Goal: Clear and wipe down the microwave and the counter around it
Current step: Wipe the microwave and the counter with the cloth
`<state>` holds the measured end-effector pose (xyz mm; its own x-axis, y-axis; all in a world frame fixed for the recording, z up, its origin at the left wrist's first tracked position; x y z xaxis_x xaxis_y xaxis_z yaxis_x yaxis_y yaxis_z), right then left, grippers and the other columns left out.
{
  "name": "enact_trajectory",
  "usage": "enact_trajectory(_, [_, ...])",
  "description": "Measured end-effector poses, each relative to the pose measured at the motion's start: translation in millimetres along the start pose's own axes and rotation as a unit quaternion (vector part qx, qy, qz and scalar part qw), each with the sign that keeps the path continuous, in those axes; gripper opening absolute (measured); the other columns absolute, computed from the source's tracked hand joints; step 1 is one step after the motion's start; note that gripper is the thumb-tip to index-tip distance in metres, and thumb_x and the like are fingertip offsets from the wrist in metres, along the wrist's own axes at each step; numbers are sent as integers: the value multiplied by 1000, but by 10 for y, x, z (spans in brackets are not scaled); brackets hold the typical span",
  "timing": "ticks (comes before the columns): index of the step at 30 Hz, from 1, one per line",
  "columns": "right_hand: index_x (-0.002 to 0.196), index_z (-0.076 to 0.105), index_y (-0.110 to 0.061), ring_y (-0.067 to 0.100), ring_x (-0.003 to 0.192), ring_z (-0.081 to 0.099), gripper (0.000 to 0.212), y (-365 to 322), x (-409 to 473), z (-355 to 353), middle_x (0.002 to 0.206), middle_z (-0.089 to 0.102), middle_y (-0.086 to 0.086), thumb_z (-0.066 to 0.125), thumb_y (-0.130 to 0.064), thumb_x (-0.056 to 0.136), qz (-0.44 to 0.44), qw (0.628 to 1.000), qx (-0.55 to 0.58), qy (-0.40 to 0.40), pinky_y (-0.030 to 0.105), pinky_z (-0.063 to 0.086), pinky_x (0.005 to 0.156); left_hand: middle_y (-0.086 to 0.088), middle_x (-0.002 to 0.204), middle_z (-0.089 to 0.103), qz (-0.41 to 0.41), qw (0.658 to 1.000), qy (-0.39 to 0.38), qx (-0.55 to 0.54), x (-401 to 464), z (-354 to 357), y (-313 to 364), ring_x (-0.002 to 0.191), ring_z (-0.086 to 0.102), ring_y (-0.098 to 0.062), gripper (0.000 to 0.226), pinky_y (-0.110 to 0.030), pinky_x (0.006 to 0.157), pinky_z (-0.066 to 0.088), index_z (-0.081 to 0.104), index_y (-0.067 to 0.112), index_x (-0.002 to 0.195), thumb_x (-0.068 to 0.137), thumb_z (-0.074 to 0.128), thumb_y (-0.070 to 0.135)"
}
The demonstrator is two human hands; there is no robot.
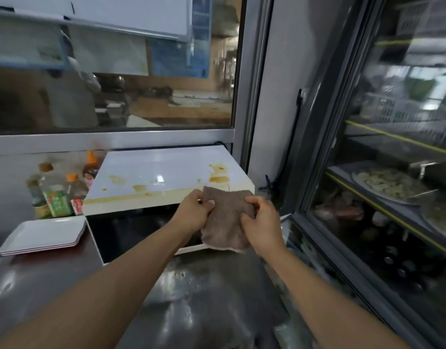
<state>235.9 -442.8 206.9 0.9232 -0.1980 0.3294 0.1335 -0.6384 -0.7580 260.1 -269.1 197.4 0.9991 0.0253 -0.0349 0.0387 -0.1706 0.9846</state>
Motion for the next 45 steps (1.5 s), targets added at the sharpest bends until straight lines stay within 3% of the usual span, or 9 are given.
enact_trajectory(3, [118,57,-14,22,108,52,37,-40,175,-78,119,48,7,57,-4,82,-8,999,-26,29,24,37,95,-11,75,61,0,999,-26,23,88,104,81,59,58,-20,10,-29,49,50,46,16,88,94,50,8])
enact_trajectory(7, [118,55,-11,14,94,45,33,-163,561,-142,120,42,9,47,0,88,-46,995,-62,56,17,35,81,-17,83,64,17,997,-20,68,333,233,222,68,62,-26,17,-41,63,57,43,16,89,88,56,5])
enact_trajectory(11, [118,59,-8,22,108,43,35,-316,1088,-121,117,45,11,43,1,89,-131,982,-123,57,22,35,85,-16,85,68,27,997,8,76,717,302,369,72,68,-28,23,-30,53,50,45,17,77,82,67,10])
enact_trajectory(19, [125,55,-13,19,120,34,40,7,1837,635,132,43,6,39,0,91,-177,959,-190,-116,31,40,96,-6,85,67,-17,964,88,249,1316,170,234,75,64,-22,17,-28,66,51,53,19,73,77,70,15])
enact_trajectory(22, [132,48,-17,22,137,21,37,133,1888,791,147,30,3,43,-15,95,-159,958,-195,-135,46,40,103,0,86,65,2,942,141,303,1387,-58,222,76,61,-20,14,-30,67,50,55,20,92,81,64,18])
enact_trajectory(25, [138,42,-17,24,137,23,43,7,1832,933,147,30,5,43,-30,97,-225,949,-150,-160,39,26,111,3,95,65,44,916,177,357,1504,-251,294,85,60,-22,19,-36,73,52,52,20,105,87,54,14])
enact_trajectory(32, [143,8,-49,18,145,-7,56,420,1683,1342,158,1,-12,20,-64,90,-204,893,-288,-277,53,-5,115,3,132,55,52,854,76,512,1999,-255,8,119,51,-22,40,-36,98,41,49,26,131,92,45,17])
enact_trajectory(39, [141,9,-53,12,144,-11,60,475,2151,1518,157,-1,-19,14,-70,84,-202,888,-280,-305,55,-1,113,5,122,52,62,838,25,542,2514,-290,-151,118,45,-24,32,-42,91,36,52,26,121,92,39,26])
enact_trajectory(45, [143,17,-48,15,145,-5,60,464,2974,1983,157,6,-16,22,-69,88,-192,891,-290,-292,57,4,113,11,143,42,81,834,21,545,2781,-323,-203,129,34,-25,39,-44,97,35,45,35,131,93,42,33])
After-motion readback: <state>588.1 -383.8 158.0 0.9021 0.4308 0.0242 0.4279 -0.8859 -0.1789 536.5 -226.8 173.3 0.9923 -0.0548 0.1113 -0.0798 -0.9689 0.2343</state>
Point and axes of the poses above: each hand's wrist, its own x-axis towards the middle knuckle, its own z-axis out of the palm, y = z × x, the point moved 9 cm from there along x, towards the middle knuckle
